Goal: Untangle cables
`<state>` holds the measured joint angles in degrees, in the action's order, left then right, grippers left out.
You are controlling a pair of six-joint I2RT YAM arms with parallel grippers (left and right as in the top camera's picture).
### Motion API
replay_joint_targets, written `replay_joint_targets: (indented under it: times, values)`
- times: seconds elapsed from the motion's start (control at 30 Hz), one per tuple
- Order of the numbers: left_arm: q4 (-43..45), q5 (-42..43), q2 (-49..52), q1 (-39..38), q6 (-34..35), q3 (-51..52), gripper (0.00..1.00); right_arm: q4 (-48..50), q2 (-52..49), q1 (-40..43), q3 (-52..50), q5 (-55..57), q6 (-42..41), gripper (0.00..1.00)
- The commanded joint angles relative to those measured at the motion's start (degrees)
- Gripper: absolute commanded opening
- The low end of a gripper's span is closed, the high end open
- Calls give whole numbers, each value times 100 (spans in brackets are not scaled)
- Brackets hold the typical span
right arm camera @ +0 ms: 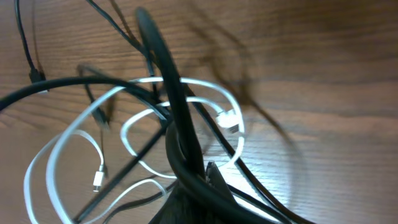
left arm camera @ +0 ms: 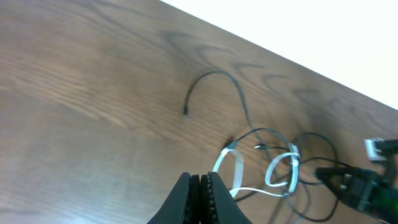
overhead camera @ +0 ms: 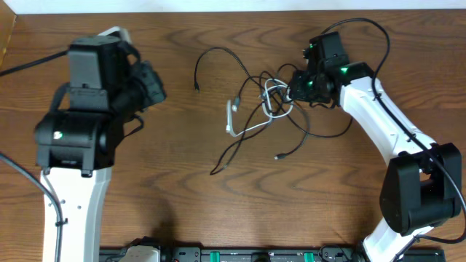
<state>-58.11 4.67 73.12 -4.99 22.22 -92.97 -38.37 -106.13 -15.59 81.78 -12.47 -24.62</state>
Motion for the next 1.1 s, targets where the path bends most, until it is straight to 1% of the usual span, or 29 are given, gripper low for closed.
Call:
replay_joint_targets:
  times: [0.0, 0.03, 0.1, 0.23, 0.33, 0.4, 0.43, 0.47, 0.5, 0.53, 0.6, 0.7, 0.77, 0.83, 1.0, 1.07]
  values:
    - [-153, 463, 83, 208, -236, -63, 7, 35, -39, 39, -11, -769, 957, 1]
    - [-166, 647, 122, 205, -304, -63, 7, 33, -39, 39, -11, -857, 1036, 1]
    - [-164, 1353, 332, 203, -485, -63, 7, 17, -39, -2, -11, -973, 1054, 1]
    - [-168, 2175, 713, 162, -802, -63, 7, 24, -39, -92, -11, -1287, 1058, 1]
    - [-164, 2341, 994, -13, -960, -63, 7, 105, 44, -133, -2, -2114, 1340, 1]
    - [-138, 2343, 1161, -203, -1049, -63, 7, 168, 179, -129, 0, -2439, 1362, 1]
    - [-111, 2341, 1226, -295, -1106, -63, 10, 190, 286, -127, 2, -2531, 1360, 1]
    - [-85, 2339, 1285, -385, -1119, -63, 24, 192, 363, -127, 0, -2546, 1362, 1]
    - [-46, 2339, 1370, -494, -1130, -63, 41, 192, 503, -127, 2, -2544, 1362, 1]
    - [37, 2341, 1491, -643, -1132, -63, 56, 175, 686, -122, 0, -2544, 1362, 1]
    - [133, 2341, 1611, -776, -1213, -63, 65, 149, 876, -120, 2, -2577, 1405, 1]
    - [302, 2345, 1755, -938, -1318, -63, 72, 107, 1095, -109, 2, -3012, 1707, 1]
    - [389, 2533, 1834, -1021, -1517, -63, 74, 68, 1161, -79, 2, -3185, 1703, 1]
    - [470, 2997, 1945, -1071, -1786, -61, 74, 9, 1176, -13, 0, -3211, 1700, 1]
    - [468, 3034, 2356, -1110, -1792, -59, 73, 2, 1176, 74, 0, -3491, 1700, 1]
    - [470, 3077, 2583, -1200, -1792, -59, 71, 0, 1176, 79, 0, -3491, 1700, 1]
